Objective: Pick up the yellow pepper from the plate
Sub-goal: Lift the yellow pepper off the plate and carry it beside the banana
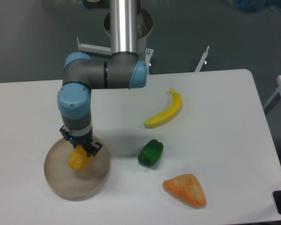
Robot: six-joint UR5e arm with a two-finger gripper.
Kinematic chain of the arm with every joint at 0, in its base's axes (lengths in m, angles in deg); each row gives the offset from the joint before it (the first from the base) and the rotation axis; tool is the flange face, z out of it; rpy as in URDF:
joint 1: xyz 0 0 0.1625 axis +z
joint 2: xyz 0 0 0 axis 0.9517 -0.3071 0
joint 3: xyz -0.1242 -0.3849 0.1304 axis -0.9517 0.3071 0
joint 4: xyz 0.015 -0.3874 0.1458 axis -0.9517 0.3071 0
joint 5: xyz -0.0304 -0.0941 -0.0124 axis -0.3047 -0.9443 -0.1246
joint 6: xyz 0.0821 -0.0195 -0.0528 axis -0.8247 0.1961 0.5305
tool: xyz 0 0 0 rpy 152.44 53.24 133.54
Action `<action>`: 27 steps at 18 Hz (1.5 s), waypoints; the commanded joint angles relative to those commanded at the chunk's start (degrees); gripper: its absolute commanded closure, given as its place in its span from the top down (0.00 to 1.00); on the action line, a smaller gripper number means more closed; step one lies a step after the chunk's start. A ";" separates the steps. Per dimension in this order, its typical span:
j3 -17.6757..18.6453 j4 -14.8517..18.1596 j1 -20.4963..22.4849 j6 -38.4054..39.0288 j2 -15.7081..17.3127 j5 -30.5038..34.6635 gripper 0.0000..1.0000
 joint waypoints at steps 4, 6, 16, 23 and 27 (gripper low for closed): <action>-1.32 0.70 5.98 -7.63 1.50 1.68 0.42; -1.41 1.84 9.49 -12.38 2.73 1.68 0.42; -2.46 2.64 22.50 -30.85 2.65 1.86 0.42; -3.87 2.20 23.83 -31.91 1.06 3.53 0.42; -4.13 2.11 24.01 -32.00 0.97 3.53 0.42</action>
